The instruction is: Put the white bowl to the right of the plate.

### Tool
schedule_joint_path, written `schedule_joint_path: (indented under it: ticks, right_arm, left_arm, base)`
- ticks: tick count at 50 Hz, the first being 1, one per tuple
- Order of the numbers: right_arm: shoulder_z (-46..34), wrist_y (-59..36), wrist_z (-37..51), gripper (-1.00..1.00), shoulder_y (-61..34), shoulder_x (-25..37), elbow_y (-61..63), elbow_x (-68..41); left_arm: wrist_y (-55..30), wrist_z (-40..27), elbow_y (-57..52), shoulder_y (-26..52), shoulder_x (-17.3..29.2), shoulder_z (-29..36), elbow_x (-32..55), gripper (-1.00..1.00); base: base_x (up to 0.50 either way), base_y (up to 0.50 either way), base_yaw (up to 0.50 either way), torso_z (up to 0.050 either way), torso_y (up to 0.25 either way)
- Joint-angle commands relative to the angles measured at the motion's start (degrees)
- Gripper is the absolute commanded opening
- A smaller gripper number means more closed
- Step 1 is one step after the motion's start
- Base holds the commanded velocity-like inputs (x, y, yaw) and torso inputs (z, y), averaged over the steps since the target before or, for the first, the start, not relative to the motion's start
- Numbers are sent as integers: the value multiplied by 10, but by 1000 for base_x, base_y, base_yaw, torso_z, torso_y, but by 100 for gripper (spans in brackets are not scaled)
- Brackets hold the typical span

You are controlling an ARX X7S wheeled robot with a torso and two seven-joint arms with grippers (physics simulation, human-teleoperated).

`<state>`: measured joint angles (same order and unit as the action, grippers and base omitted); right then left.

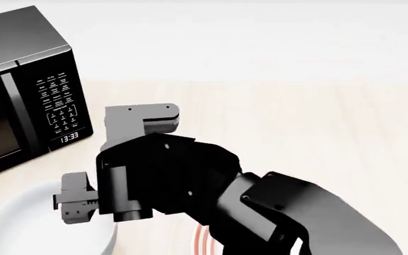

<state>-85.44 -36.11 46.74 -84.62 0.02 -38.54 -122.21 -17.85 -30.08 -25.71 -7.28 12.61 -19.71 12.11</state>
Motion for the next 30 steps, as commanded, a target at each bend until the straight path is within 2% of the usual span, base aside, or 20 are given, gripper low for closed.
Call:
schedule_joint_path:
  ticks: [1, 13, 30]
  right_arm:
    - [-62, 36, -24, 100, -11, 0, -18, -69]
    - [-63, 28, -36, 100, 8, 0, -35, -103]
    - [-64, 23, -39, 100, 36, 0, -41, -94]
  left_arm:
    - [2, -1, -1, -2, 2, 1, 4, 100]
    - [4, -3, -3, -6, 4, -1, 8, 100]
    - [7, -5, -7, -10, 7, 1, 12, 100]
  base:
    - [0, 0, 0, 0, 0]
    - [0, 0, 0, 0, 0]
    - [0, 0, 0, 0, 0]
